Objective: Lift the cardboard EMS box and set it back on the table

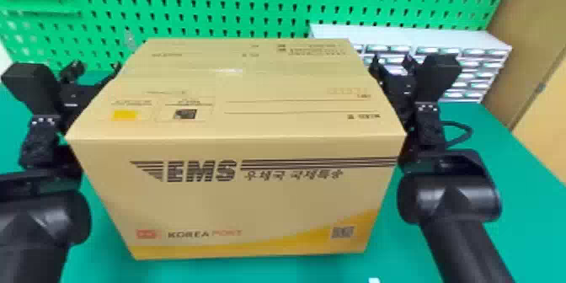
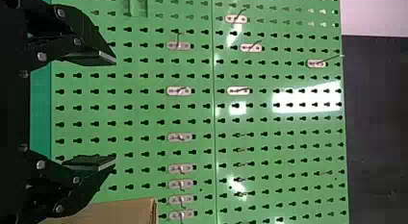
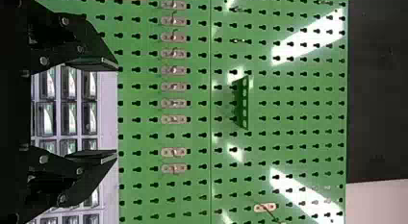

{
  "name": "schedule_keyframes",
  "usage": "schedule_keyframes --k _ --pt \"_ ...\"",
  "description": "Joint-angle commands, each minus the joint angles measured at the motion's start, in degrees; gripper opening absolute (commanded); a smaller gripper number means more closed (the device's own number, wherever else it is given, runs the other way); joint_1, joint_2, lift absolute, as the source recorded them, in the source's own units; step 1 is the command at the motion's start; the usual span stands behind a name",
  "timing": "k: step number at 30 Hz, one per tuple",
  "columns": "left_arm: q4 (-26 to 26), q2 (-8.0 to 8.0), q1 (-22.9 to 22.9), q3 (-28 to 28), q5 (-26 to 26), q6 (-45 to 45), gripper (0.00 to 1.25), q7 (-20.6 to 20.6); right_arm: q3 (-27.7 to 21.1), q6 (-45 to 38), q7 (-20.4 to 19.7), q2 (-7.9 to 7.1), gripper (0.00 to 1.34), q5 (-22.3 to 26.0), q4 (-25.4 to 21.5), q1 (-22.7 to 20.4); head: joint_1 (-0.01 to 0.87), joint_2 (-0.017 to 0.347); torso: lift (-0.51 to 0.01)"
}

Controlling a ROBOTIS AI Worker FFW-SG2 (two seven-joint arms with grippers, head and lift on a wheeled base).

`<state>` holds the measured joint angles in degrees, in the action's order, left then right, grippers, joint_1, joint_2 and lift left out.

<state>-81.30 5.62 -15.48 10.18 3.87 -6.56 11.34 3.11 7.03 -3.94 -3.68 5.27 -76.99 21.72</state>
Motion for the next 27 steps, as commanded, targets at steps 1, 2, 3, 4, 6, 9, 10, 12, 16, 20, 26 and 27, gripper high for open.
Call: schedule_keyframes --k 1,2,3,4,6,9,10,12,16,20,26,27 --pt "0.0 0.0 0.0 0.0 0.0 0.0 0.74 0.0 0.1 0.0 0.0 -0.01 0.74 0.0 0.0 0.1 0.678 -0.015 -0.092" --pt "0.0 0.0 0.0 0.0 0.0 0.0 0.74 0.0 0.1 0.0 0.0 -0.01 0.74 0.0 0.0 0.1 0.678 -0.015 -0.092" --pt "0.0 0.0 0.0 0.0 0.0 0.0 0.74 0.0 0.1 0.0 0.0 -0.01 0.74 0.0 0.0 0.1 0.678 -0.015 -0.092" --pt "0.0 0.0 0.0 0.0 0.0 0.0 0.74 0.0 0.1 0.0 0.1 -0.01 0.74 0.0 0.0 0.1 0.678 -0.015 -0.092" --pt "0.0 0.0 0.0 0.0 0.0 0.0 0.74 0.0 0.1 0.0 0.0 -0.01 0.74 0.0 0.0 0.1 0.678 -0.015 -0.092" --pt "0.0 0.0 0.1 0.2 -0.2 0.0 0.74 0.0 0.1 -0.2 0.0 -0.1 0.74 0.2 0.0 0.1 0.678 -0.015 -0.092" --pt "0.0 0.0 0.1 0.2 -0.2 0.0 0.74 0.0 0.1 -0.3 0.1 -0.1 0.74 0.1 0.0 0.0 0.678 -0.015 -0.092" --pt "0.0 0.0 0.1 0.3 -0.3 0.1 0.74 0.0 0.0 -0.3 0.0 -0.19 0.74 0.2 0.0 0.0 0.678 -0.015 -0.092" --pt "0.0 0.0 0.2 0.5 -0.7 0.1 0.74 0.0 -0.1 -0.7 0.0 -0.19 0.74 0.2 0.0 -0.3 0.678 -0.015 -0.092" --pt "0.1 0.0 0.5 0.5 -1.0 0.2 0.74 -0.3 -0.1 -1.1 0.0 -0.19 0.74 -0.3 0.1 -0.8 0.678 -0.015 -0.092" --pt "0.5 0.0 0.8 0.4 -1.1 0.8 0.74 -0.4 -0.3 -1.7 0.0 -0.1 0.74 -0.4 0.6 -1.6 0.678 -0.015 -0.092" --pt "0.9 0.0 0.8 0.3 -1.1 0.8 0.74 -0.4 -0.3 -1.8 0.0 -0.1 0.74 -0.4 0.8 -1.8 0.678 -0.015 -0.092"
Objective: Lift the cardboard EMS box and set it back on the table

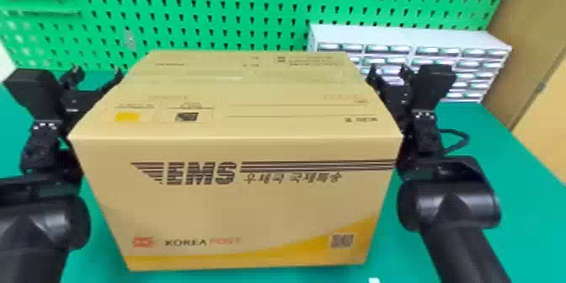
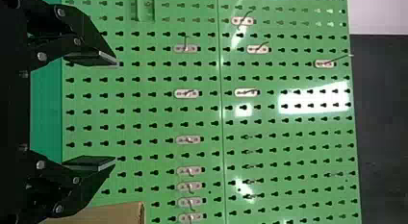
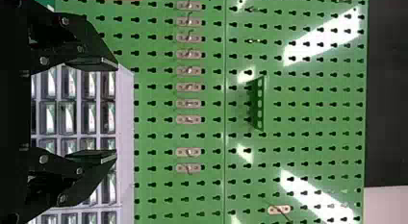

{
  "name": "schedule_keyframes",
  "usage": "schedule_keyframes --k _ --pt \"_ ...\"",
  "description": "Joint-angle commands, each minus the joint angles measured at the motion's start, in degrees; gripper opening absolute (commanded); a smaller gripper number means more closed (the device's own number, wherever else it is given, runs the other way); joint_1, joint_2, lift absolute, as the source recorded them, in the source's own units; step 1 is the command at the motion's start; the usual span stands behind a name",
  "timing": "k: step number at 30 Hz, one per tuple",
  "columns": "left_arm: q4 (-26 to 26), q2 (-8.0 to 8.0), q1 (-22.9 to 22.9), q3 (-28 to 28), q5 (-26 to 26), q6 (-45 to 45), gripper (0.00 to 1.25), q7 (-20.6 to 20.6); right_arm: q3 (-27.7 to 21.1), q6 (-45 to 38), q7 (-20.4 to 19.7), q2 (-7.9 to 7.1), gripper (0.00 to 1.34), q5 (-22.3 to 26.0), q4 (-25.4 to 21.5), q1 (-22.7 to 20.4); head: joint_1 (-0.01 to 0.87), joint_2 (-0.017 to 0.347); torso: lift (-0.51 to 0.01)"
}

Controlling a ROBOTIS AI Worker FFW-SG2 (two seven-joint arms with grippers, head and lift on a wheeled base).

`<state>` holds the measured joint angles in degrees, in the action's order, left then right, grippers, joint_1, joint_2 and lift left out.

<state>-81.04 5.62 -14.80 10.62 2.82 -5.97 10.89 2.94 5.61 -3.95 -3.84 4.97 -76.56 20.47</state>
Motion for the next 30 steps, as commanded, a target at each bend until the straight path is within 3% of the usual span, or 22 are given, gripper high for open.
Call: schedule_keyframes --k 1,30 --pt "0.8 0.0 0.2 -0.2 -0.1 0.2 0.74 0.0 -0.1 -0.4 0.0 0.06 0.74 -0.1 0.4 -0.6 0.678 -0.015 -0.092" --pt "5.2 0.0 1.7 -2.4 0.8 0.5 0.74 0.0 -0.4 -1.2 0.0 -0.46 0.74 -0.4 4.0 -2.6 0.678 -0.015 -0.092"
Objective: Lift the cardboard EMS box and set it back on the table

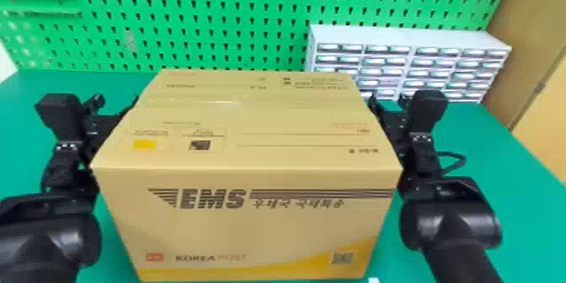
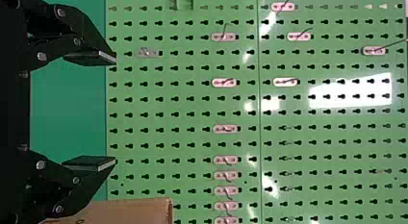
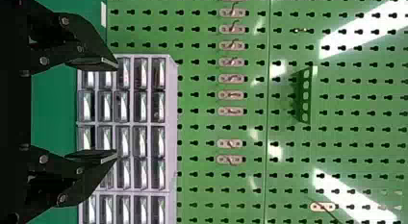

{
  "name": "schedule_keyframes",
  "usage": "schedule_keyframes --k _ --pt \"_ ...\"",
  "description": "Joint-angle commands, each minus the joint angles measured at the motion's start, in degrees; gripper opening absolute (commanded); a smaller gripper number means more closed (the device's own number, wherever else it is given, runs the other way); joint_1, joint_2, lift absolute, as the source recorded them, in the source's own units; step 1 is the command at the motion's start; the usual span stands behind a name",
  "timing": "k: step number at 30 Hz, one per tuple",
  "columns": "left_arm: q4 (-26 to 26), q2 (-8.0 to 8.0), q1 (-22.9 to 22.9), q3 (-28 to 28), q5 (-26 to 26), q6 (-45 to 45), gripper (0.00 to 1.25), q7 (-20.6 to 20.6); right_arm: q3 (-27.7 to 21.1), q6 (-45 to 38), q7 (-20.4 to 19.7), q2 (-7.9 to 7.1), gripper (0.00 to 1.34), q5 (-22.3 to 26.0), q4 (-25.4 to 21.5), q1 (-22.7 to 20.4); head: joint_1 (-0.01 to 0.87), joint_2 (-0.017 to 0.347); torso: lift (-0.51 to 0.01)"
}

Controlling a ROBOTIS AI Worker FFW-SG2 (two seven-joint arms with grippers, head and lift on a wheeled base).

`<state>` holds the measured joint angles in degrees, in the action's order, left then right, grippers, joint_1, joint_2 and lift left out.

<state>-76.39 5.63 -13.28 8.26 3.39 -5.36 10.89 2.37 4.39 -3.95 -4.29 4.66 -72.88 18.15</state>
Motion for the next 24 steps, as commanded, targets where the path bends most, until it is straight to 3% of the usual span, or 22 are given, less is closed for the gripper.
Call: schedule_keyframes --k 1,24 --pt "0.6 0.0 0.2 -0.2 0.2 -0.1 0.74 0.0 0.2 0.0 0.0 -0.02 0.74 -0.1 0.4 -0.4 0.678 -0.015 -0.092" --pt "3.0 0.0 0.3 1.7 0.5 -1.3 0.74 0.0 -0.5 1.1 0.1 -0.19 0.74 -0.3 2.1 -1.5 0.678 -0.015 -0.092"
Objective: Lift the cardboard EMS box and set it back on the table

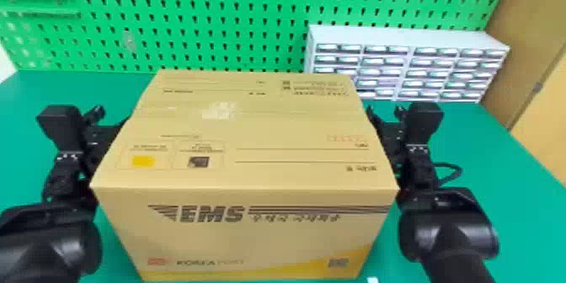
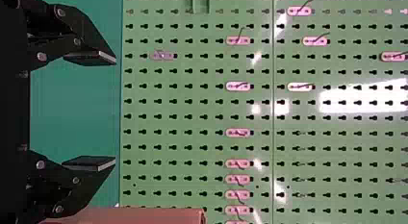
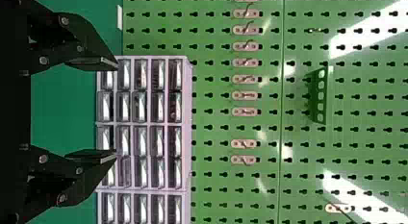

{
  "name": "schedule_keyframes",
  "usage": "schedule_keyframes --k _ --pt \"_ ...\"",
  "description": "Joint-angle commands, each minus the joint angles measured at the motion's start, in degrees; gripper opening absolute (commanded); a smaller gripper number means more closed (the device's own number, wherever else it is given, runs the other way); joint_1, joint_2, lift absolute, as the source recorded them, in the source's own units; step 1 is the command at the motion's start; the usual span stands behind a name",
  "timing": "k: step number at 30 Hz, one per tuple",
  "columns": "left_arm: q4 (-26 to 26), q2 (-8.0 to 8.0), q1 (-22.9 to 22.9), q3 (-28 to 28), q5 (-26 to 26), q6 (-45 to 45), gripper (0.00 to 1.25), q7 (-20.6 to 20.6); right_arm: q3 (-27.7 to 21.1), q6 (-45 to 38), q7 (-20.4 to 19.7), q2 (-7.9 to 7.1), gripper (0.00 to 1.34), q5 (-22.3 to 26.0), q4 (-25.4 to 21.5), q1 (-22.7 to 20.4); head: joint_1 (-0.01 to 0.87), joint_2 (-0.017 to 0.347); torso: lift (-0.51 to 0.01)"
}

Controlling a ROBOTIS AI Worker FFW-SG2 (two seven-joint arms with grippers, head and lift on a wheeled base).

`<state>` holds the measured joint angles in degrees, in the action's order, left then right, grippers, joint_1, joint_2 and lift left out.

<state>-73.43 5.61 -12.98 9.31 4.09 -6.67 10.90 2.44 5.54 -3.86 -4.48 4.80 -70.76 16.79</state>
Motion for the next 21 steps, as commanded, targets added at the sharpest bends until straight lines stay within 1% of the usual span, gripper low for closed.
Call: schedule_keyframes --k 1,4,9,14,21 --pt "0.0 0.01 0.0 1.0 -0.3 0.0 0.74 0.0 -0.9 -0.1 0.0 -0.09 0.74 -0.4 0.0 -0.2 0.678 -0.015 -0.092" --pt "0.0 0.01 0.0 1.9 -0.3 0.0 0.74 0.0 -1.4 -0.1 0.1 -0.53 0.74 -0.4 -0.3 -0.4 0.678 -0.015 -0.092" --pt "-0.1 0.01 0.2 4.0 -0.6 -0.4 0.74 0.2 -3.0 -1.1 0.1 -1.5 0.74 -0.3 -2.0 -1.4 0.678 -0.015 -0.092" --pt "-0.1 0.01 0.4 6.7 -1.3 -0.7 0.74 1.7 -5.3 -1.8 0.2 -1.94 0.74 -0.5 -3.6 -2.3 0.678 -0.015 -0.092" --pt "-0.4 0.1 0.8 9.8 -1.5 -1.0 0.74 2.6 -7.9 -2.5 0.2 -2.99 0.74 -0.6 -6.0 -4.2 0.678 -0.015 -0.092"
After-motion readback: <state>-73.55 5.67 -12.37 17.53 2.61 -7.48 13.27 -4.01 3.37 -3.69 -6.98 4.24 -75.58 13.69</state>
